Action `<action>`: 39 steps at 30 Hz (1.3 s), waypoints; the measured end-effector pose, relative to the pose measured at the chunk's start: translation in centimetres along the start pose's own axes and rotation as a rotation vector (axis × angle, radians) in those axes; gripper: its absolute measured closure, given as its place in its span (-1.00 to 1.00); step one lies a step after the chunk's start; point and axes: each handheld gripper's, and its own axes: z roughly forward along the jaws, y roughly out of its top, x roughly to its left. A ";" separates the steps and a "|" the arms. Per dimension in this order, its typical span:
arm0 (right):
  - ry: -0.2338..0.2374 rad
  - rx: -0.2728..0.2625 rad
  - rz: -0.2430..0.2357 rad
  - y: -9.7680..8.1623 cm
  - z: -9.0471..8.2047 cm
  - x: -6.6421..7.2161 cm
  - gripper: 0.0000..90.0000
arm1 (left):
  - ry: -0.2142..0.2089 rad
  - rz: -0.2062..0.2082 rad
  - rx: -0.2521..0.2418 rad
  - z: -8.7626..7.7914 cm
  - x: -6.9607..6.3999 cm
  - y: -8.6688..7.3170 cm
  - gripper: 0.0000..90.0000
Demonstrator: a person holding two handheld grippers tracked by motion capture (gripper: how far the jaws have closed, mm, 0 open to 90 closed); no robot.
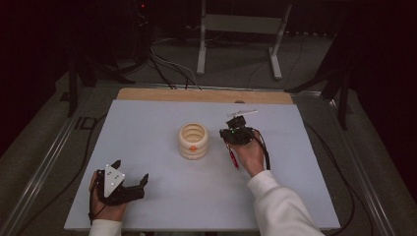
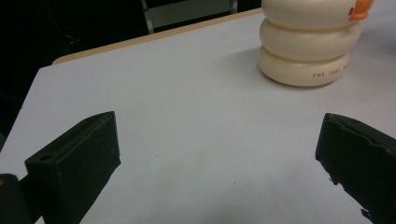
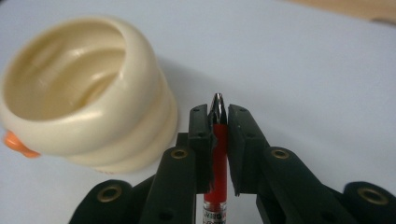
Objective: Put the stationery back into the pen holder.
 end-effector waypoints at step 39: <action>0.109 -0.290 -0.118 7.2 -3.8 2.9 0.80 | -0.002 -0.004 -0.001 0.0 0.1 0.0 -0.99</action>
